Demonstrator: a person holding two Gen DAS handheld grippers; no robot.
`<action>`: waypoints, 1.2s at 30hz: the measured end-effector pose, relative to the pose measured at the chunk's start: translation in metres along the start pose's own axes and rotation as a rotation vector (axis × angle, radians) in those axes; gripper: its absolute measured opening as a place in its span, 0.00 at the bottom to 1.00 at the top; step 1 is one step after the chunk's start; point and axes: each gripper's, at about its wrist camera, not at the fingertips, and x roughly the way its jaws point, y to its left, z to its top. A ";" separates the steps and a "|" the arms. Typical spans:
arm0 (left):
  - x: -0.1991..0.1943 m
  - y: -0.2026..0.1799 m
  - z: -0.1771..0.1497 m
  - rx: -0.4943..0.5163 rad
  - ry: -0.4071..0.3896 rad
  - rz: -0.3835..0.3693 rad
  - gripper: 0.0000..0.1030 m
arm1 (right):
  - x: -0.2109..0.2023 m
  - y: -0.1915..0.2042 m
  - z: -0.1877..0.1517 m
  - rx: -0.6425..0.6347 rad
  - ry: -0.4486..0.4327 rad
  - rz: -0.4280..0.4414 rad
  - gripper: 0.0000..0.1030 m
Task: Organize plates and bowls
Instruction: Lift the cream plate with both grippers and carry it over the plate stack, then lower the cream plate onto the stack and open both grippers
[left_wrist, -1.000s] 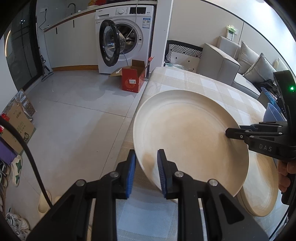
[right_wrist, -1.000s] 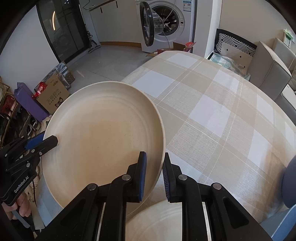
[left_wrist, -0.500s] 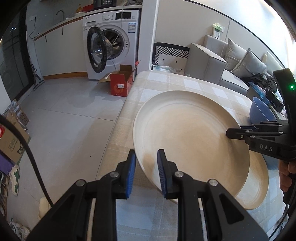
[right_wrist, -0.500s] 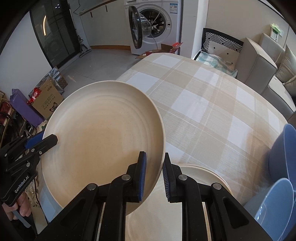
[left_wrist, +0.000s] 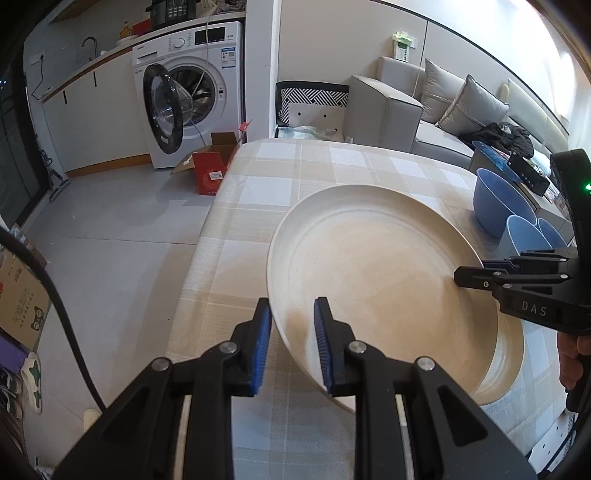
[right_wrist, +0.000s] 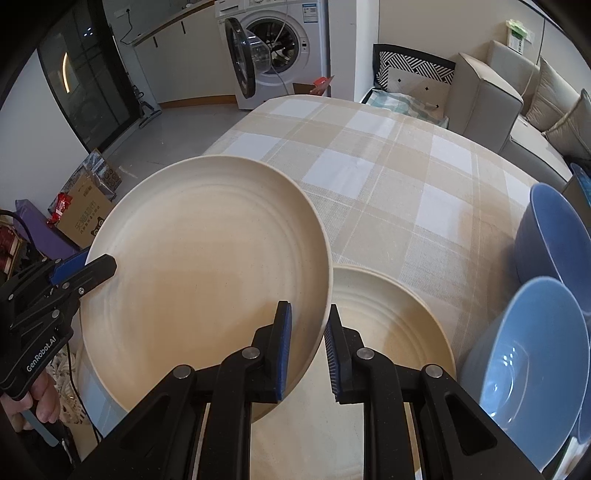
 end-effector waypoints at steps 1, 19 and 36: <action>-0.001 -0.002 0.000 0.006 -0.002 0.000 0.21 | -0.001 -0.001 -0.002 0.002 -0.001 0.000 0.16; 0.002 -0.029 -0.003 0.077 0.019 -0.044 0.21 | -0.010 -0.028 -0.045 0.123 0.029 0.032 0.16; 0.014 -0.052 -0.002 0.128 0.047 -0.080 0.21 | -0.016 -0.040 -0.078 0.178 0.043 0.032 0.17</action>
